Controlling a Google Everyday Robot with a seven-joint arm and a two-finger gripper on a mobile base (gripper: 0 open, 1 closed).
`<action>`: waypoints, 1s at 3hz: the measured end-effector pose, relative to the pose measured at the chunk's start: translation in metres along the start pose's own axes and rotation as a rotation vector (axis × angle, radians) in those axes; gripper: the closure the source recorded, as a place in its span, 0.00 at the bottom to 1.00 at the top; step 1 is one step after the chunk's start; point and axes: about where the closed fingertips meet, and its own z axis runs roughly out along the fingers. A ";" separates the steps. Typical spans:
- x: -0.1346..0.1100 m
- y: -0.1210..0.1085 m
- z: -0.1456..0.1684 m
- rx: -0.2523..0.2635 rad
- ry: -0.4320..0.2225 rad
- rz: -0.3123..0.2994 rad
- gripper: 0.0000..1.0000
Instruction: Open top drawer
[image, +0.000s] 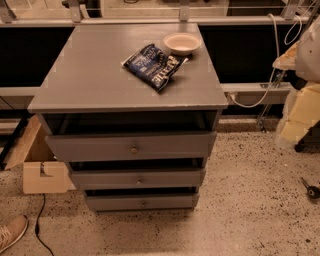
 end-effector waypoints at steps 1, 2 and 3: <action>-0.001 0.000 0.004 -0.002 -0.005 -0.001 0.00; -0.007 0.001 0.040 -0.022 -0.043 -0.013 0.00; -0.023 0.006 0.102 -0.077 -0.111 -0.035 0.00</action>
Offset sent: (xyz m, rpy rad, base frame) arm 0.0271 0.0253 -0.0846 0.0913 0.0345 0.0598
